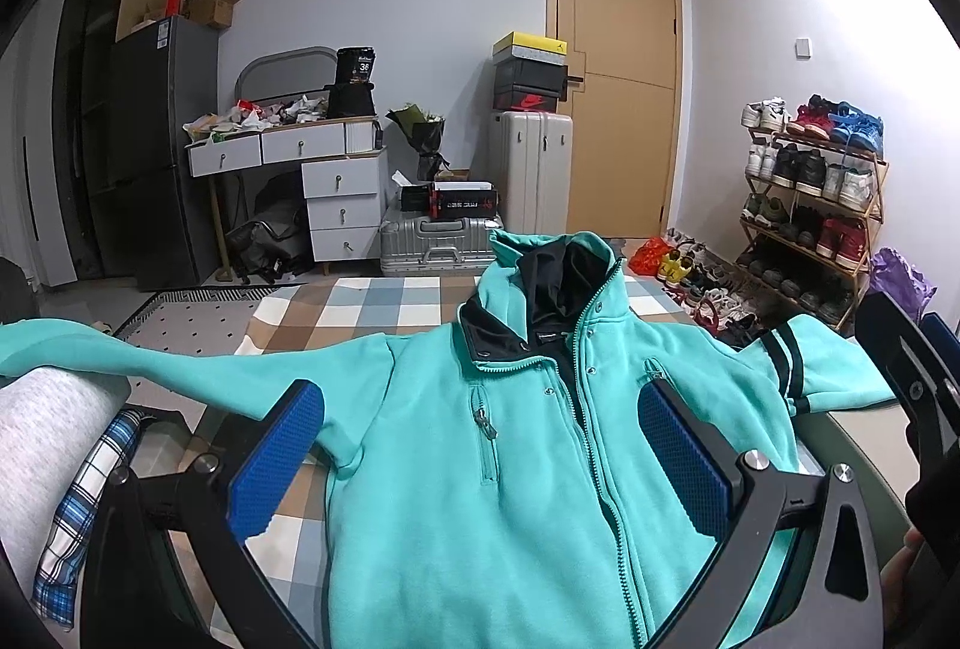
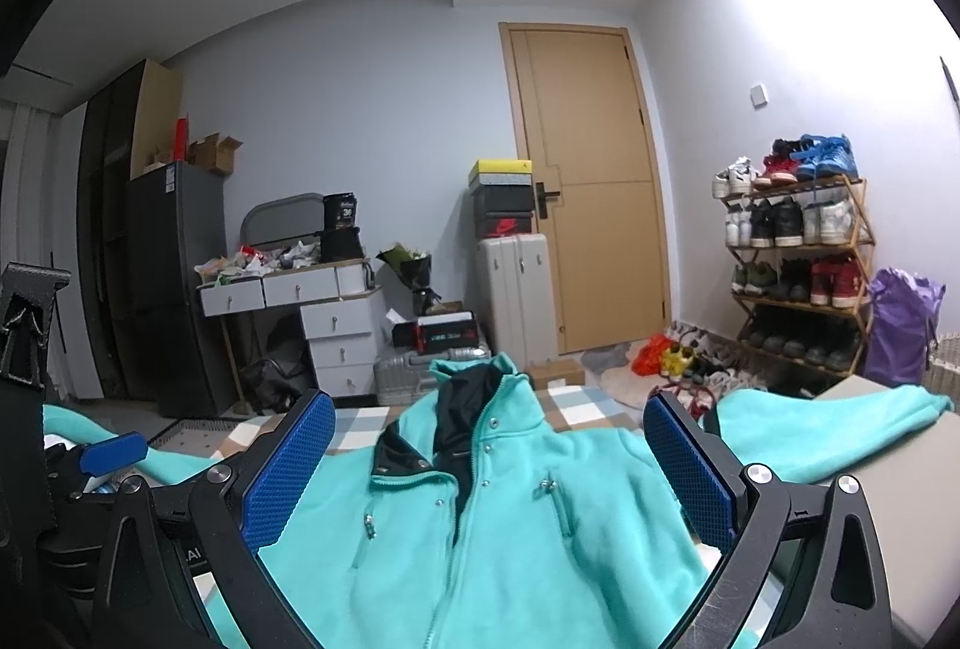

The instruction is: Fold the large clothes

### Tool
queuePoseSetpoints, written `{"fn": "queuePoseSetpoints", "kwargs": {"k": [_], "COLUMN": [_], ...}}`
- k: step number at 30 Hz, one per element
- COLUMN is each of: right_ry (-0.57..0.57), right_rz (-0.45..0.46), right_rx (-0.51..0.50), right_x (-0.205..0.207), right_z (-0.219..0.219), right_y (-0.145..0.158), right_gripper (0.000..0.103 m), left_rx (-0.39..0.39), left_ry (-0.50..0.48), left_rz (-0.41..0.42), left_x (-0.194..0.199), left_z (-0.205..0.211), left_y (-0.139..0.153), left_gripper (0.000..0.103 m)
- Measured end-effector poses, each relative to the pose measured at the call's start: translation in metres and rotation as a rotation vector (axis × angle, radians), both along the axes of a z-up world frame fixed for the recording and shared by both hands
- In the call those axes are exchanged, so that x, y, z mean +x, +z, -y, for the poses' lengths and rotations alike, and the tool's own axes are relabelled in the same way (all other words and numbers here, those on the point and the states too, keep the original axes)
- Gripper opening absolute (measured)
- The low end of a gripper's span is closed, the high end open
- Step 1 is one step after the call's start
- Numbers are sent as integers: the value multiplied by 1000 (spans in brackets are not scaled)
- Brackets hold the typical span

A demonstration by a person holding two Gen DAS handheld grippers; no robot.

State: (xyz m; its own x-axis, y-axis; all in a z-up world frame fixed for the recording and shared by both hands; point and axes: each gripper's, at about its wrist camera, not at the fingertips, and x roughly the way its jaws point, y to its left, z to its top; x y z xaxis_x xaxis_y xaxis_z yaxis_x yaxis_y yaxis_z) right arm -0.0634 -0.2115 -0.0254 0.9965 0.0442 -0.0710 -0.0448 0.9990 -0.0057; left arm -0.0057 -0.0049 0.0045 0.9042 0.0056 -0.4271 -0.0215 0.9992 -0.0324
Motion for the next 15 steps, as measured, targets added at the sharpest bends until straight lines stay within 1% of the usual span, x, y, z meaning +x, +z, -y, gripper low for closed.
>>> {"fn": "queuePoseSetpoints", "kwargs": {"k": [15], "right_ry": [0], "right_rz": [6], "right_rx": [-1], "right_x": [0], "right_z": [-2], "right_y": [-5], "right_gripper": [103], "left_rx": [3], "left_ry": [-1], "left_rz": [1], "left_x": [2], "left_z": [4], "left_y": [-2], "left_gripper": [102]}}
